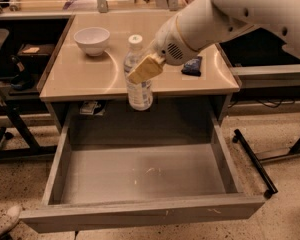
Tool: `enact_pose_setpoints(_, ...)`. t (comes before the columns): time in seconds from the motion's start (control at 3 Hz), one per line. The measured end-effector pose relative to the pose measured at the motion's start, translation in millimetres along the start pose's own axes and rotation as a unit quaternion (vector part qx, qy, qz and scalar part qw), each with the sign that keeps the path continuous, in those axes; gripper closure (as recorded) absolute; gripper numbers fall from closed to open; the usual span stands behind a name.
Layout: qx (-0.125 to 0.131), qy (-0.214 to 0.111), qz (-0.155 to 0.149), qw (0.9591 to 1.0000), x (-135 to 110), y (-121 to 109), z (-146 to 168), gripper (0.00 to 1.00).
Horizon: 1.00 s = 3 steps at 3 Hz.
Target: Pick blue plastic bottle from top drawer and place on counter
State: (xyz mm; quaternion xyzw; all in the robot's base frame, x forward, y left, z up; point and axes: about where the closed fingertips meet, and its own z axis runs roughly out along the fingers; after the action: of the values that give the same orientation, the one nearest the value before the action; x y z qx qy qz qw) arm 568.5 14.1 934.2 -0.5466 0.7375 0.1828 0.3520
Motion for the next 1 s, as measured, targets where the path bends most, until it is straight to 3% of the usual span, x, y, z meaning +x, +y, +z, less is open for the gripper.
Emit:
enact_pose_setpoints(0.67,-0.003,-0.008,0.003,1.0,-6,-7,-2,1.0)
enact_pose_setpoints(1.0,-0.003,-0.01,0.0,0.9999,-21,-29,-9,1.0)
